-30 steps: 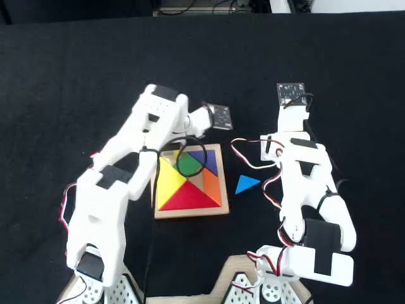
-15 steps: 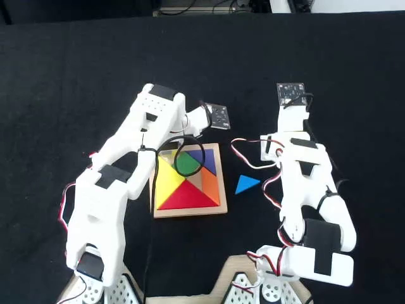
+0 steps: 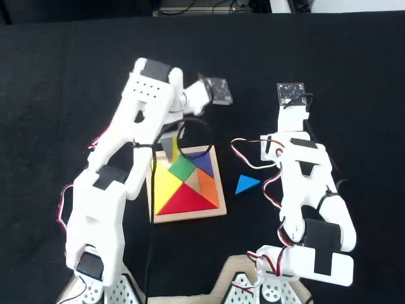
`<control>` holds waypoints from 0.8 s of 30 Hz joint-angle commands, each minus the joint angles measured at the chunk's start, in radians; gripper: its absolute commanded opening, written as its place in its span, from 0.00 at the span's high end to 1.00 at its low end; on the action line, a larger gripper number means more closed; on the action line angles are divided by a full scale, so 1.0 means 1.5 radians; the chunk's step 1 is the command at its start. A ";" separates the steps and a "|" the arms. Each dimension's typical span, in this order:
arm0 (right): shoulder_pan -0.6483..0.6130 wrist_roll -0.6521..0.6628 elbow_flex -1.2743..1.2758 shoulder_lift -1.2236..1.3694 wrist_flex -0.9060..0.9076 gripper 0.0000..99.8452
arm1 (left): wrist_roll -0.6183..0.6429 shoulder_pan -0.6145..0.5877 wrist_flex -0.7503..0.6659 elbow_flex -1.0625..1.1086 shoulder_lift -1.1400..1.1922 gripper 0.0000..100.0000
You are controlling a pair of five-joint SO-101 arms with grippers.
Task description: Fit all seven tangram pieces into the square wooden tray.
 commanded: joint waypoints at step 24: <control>-0.040 0.068 -0.171 -0.109 0.254 0.92 | 0.624 -0.330 -0.279 0.878 -1.040 0.69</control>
